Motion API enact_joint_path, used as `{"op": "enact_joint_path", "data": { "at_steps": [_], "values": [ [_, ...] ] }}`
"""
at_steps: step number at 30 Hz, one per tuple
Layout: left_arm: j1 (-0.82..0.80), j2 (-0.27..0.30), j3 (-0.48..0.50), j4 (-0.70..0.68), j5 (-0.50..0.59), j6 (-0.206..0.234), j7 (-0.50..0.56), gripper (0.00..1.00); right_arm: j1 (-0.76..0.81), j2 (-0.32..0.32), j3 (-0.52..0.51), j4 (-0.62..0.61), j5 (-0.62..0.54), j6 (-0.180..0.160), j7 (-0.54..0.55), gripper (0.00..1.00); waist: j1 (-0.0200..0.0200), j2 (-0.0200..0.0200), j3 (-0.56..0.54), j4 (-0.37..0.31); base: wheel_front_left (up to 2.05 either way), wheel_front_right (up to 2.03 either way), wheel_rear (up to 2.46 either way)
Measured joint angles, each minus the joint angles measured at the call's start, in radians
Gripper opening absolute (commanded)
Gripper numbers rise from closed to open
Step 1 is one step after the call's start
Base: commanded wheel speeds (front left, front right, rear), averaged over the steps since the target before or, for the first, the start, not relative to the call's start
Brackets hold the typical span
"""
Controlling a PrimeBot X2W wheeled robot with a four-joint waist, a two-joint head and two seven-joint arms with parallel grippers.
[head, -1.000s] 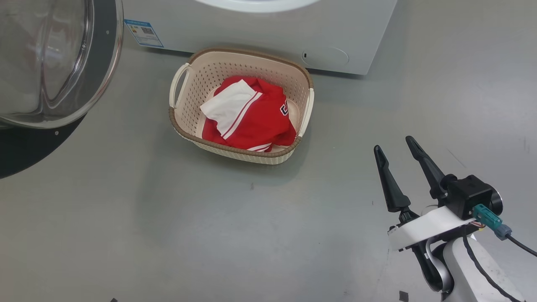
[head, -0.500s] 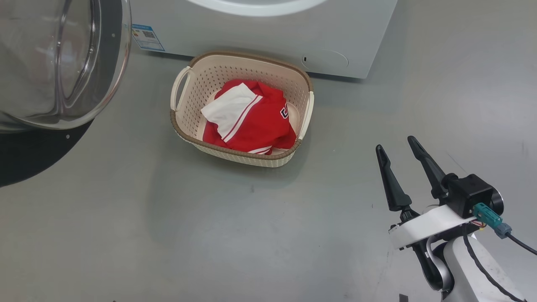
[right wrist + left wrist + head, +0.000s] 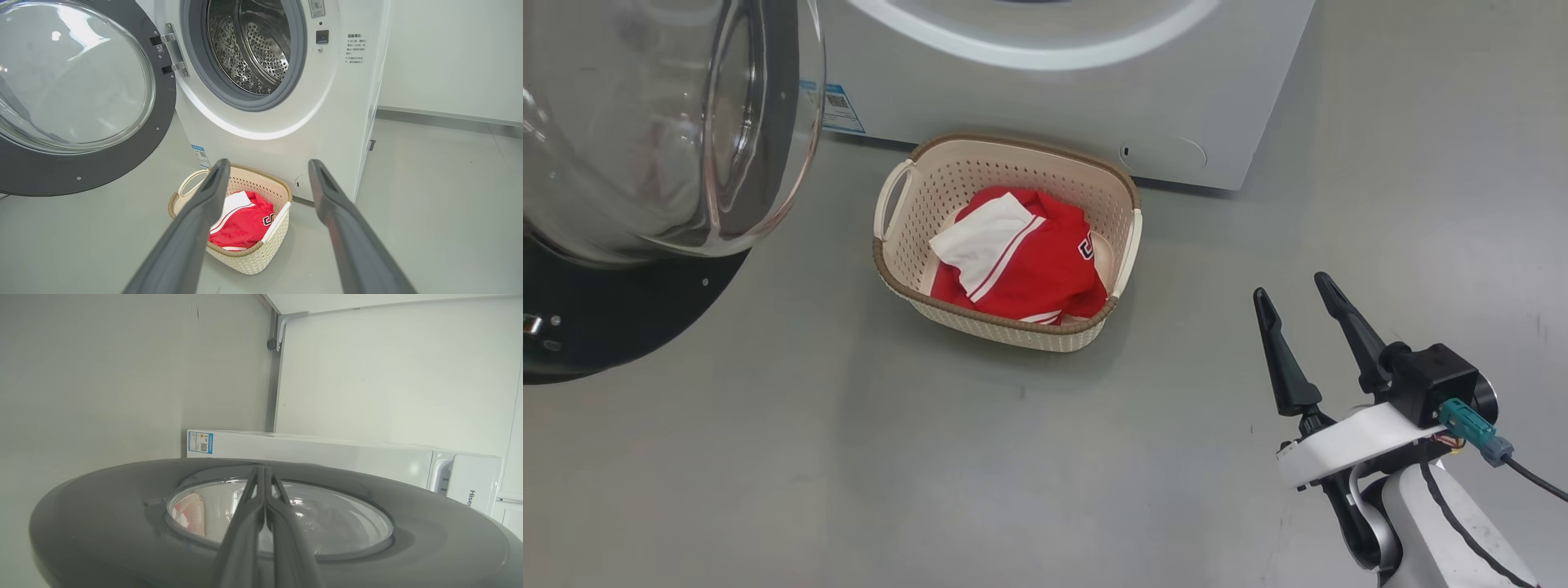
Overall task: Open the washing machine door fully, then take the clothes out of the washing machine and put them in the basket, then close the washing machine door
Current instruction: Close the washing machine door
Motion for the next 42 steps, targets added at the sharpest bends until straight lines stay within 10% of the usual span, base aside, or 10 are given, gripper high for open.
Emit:
{"op": "enact_joint_path", "data": {
  "at_steps": [23,42],
  "values": [
    [0.124,-0.11,-0.05,-0.045,-0.035,-0.124,0.201,0.0,0.033,0.027,0.001,0.02,0.008,0.0,-0.001,1.0,0.0,0.0,-0.094,0.027,0.0,0.0,0.0],
    [0.232,-0.306,-0.097,-0.164,-0.08,-0.202,0.324,0.0,0.059,0.04,0.004,0.037,0.009,0.0,-0.003,1.0,0.0,0.0,-0.137,0.027,0.0,0.0,0.0]
  ]
}}
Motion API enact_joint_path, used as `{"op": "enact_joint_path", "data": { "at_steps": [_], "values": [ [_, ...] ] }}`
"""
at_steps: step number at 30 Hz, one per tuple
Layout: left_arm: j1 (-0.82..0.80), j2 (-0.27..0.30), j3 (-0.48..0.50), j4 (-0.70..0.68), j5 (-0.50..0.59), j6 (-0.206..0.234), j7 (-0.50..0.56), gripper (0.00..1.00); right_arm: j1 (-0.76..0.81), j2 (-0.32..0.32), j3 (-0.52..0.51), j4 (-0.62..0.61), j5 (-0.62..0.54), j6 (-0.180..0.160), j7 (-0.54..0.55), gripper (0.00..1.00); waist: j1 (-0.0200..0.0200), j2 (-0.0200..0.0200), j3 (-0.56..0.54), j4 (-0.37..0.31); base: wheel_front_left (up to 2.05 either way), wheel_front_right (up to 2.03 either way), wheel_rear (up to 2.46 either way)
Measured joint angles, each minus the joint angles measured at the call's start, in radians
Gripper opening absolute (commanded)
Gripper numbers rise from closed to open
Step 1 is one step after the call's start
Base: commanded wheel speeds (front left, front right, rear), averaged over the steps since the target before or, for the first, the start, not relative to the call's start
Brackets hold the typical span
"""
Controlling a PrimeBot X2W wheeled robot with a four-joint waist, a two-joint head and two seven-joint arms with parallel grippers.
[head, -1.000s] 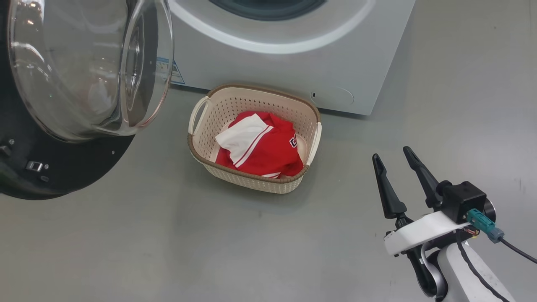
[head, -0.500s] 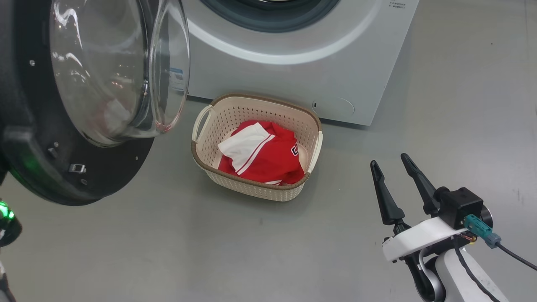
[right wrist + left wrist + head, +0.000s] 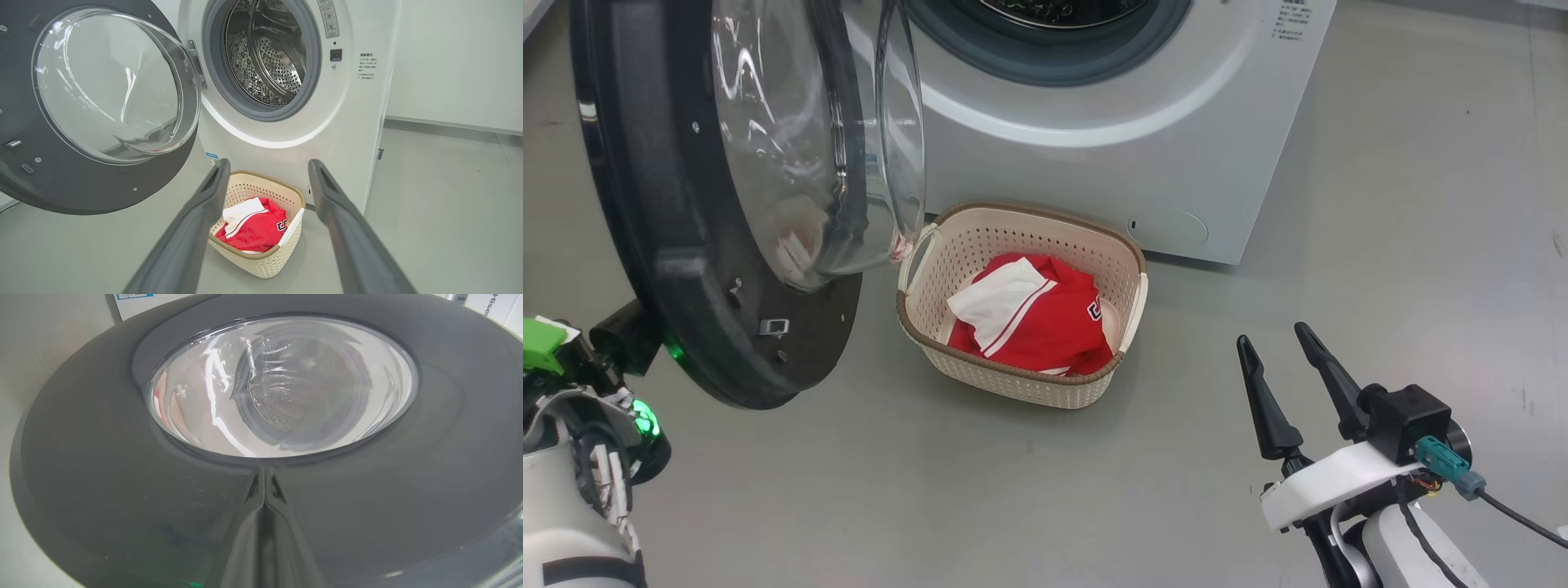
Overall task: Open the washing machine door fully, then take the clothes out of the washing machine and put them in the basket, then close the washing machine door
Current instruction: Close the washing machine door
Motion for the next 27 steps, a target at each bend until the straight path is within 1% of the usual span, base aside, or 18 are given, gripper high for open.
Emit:
{"op": "enact_joint_path", "data": {
  "at_steps": [5,16,19,23,25,27],
  "values": [
    [0.031,-0.036,-0.012,-0.053,-0.001,-0.009,0.008,0.0,0.014,0.007,0.004,0.002,0.0,0.0,0.0,1.0,0.0,0.0,-0.012,-0.001,0.0,0.0,0.0],
    [0.116,-0.04,-0.061,-0.176,0.006,-0.018,0.016,0.0,0.015,0.013,0.007,0.002,0.0,0.0,-0.001,1.0,0.0,0.0,-0.025,-0.009,0.0,0.0,0.0],
    [0.138,-0.043,-0.066,-0.212,0.025,-0.022,-0.011,0.0,0.017,0.013,0.007,0.002,0.0,0.0,-0.001,1.0,0.0,0.0,-0.024,-0.009,0.0,0.0,0.0],
    [0.186,-0.044,-0.099,-0.273,0.103,-0.027,-0.068,0.0,0.018,0.014,0.003,0.002,0.0,0.0,-0.001,1.0,0.0,0.0,-0.023,-0.009,0.0,0.0,0.0],
    [0.216,-0.042,-0.116,-0.313,0.157,-0.034,-0.109,0.0,0.02,0.014,0.0,0.002,0.0,0.0,-0.001,1.0,0.0,0.0,-0.023,-0.007,0.0,0.0,0.0],
    [0.243,-0.028,-0.149,-0.351,0.223,-0.035,-0.155,0.0,0.026,0.014,-0.007,0.002,0.0,-0.001,-0.001,1.0,0.0,0.0,-0.024,-0.004,0.0,0.0,0.0]
  ]
}}
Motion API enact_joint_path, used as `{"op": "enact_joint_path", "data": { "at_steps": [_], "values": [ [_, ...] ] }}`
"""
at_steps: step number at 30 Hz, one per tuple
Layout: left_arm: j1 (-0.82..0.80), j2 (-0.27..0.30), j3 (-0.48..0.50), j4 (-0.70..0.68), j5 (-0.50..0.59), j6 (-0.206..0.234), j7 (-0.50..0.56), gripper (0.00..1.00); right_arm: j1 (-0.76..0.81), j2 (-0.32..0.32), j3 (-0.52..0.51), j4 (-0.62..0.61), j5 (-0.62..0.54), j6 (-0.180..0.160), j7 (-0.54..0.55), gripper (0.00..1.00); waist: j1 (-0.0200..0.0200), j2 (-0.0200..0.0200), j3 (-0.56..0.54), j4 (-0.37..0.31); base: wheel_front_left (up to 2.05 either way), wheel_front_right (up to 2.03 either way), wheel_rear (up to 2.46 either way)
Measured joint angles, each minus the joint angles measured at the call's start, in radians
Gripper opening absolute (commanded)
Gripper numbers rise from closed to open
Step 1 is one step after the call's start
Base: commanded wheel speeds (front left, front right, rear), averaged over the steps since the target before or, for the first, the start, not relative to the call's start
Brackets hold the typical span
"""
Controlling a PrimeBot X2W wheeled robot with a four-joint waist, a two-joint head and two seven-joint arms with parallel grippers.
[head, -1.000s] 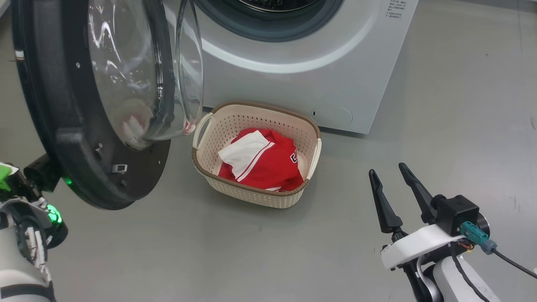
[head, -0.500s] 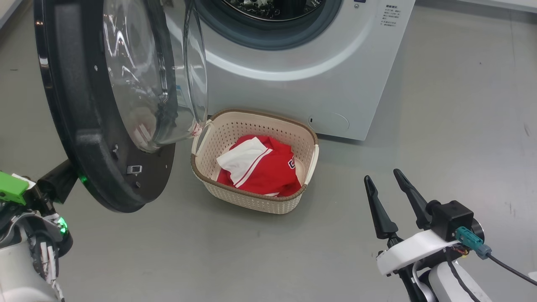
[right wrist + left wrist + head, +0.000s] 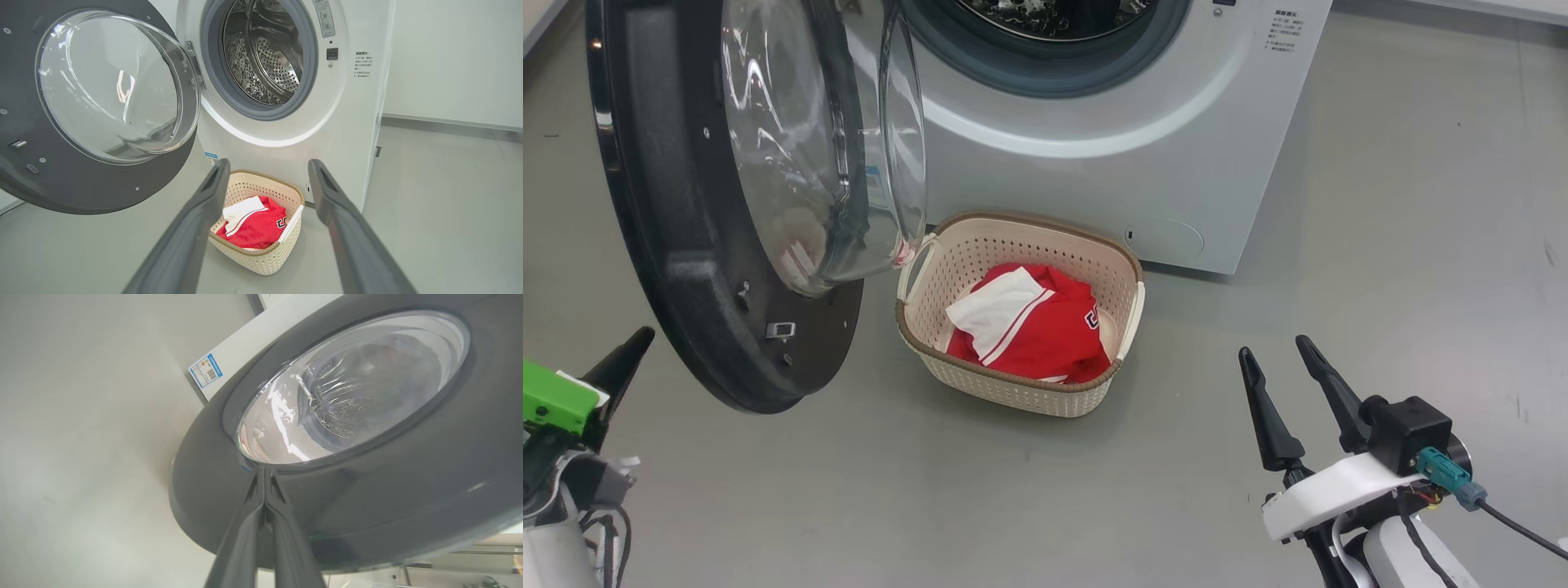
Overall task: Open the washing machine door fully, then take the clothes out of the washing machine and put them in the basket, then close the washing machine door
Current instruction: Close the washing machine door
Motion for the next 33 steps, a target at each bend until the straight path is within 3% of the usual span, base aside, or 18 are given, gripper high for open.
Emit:
{"op": "enact_joint_path", "data": {
  "at_steps": [5,16,33],
  "values": [
    [0.092,0.066,-0.081,-0.085,0.178,-0.001,-0.119,0.0,0.012,0.001,-0.009,0.002,0.002,0.0,0.0,1.0,0.0,0.0,-0.01,0.012,0.0,0.0,0.0],
    [0.248,0.127,-0.22,-0.253,0.356,-0.001,-0.373,0.0,0.029,0.004,-0.015,-0.001,0.002,0.0,0.0,1.0,0.0,0.0,-0.024,0.044,0.0,0.0,0.0],
    [0.427,0.142,-0.321,-0.345,0.434,-0.001,-0.747,0.0,0.029,0.007,-0.032,-0.009,0.001,0.0,0.0,1.0,0.0,0.0,-0.037,0.06,0.0,0.0,0.0]
  ]
}}
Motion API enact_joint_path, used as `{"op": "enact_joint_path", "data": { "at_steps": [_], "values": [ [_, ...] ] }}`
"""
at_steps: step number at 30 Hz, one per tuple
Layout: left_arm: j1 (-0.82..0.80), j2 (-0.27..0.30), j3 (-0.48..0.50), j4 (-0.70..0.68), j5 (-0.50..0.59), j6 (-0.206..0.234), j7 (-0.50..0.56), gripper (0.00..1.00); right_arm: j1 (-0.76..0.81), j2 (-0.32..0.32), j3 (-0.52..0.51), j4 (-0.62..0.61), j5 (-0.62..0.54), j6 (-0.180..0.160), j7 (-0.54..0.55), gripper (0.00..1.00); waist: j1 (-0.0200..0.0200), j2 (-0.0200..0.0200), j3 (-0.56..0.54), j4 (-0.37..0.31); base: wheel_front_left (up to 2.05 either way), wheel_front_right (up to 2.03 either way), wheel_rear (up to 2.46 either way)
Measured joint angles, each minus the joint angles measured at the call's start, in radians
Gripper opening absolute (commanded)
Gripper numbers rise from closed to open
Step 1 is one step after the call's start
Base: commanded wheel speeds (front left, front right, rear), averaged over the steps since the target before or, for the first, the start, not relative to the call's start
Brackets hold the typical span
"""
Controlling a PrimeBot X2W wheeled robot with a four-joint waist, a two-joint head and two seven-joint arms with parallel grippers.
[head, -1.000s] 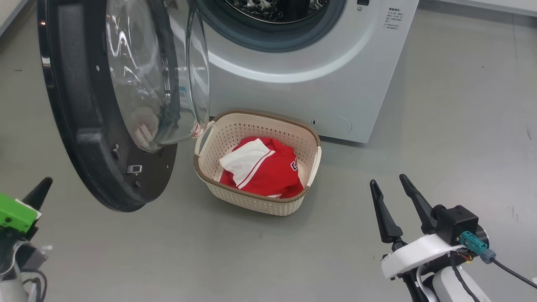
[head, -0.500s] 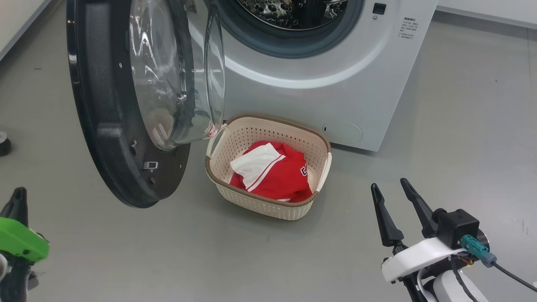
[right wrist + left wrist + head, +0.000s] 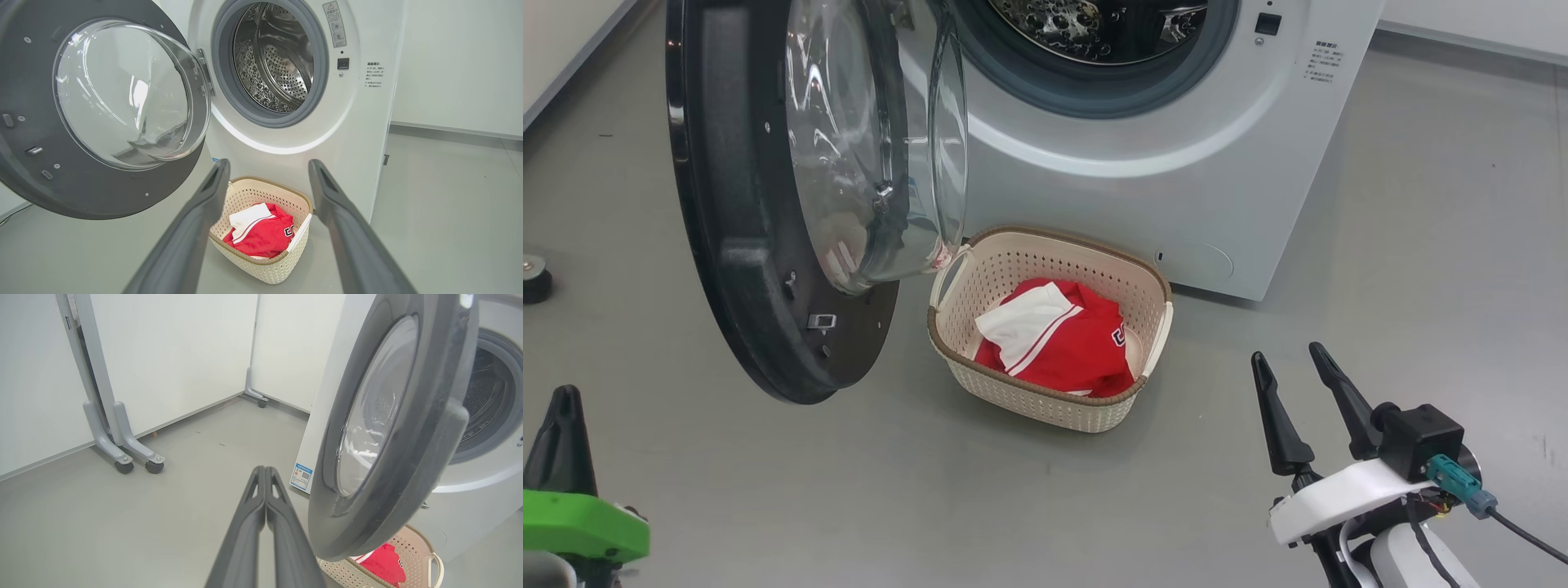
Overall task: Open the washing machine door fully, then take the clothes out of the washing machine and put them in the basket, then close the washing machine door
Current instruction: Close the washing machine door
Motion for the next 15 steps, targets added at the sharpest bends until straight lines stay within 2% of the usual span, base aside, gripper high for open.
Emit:
{"op": "enact_joint_path", "data": {
  "at_steps": [2,3,4,5,15],
  "values": [
    [0.011,0.0,-0.007,-0.002,0.0,0.0,-0.037,0.0,0.0,0.0,-0.001,-0.001,0.0,0.0,0.0,1.0,0.0,0.0,0.001,0.0,0.0,0.0,0.0],
    [0.017,0.001,-0.012,-0.003,0.003,0.0,-0.053,0.23,0.0,0.0,-0.001,-0.002,0.0,0.0,0.0,1.0,0.0,0.0,0.001,-0.001,0.0,0.0,0.0],
    [0.024,0.003,-0.018,-0.005,0.012,0.0,-0.071,0.69,0.0,0.0,-0.001,-0.002,0.0,0.0,0.0,1.0,0.0,0.0,0.001,-0.001,0.0,0.0,0.0],
    [0.031,0.005,-0.023,-0.005,0.022,0.0,-0.087,1.0,0.0,0.0,-0.001,-0.002,0.0,0.0,0.0,1.0,0.0,0.0,0.001,-0.001,0.0,0.0,0.0],
    [0.074,0.041,-0.071,0.017,0.085,0.0,-0.198,1.0,0.0,0.004,-0.003,-0.003,0.0,0.0,0.0,1.0,0.0,0.0,-0.003,-0.007,0.0,0.0,0.0]
  ]
}}
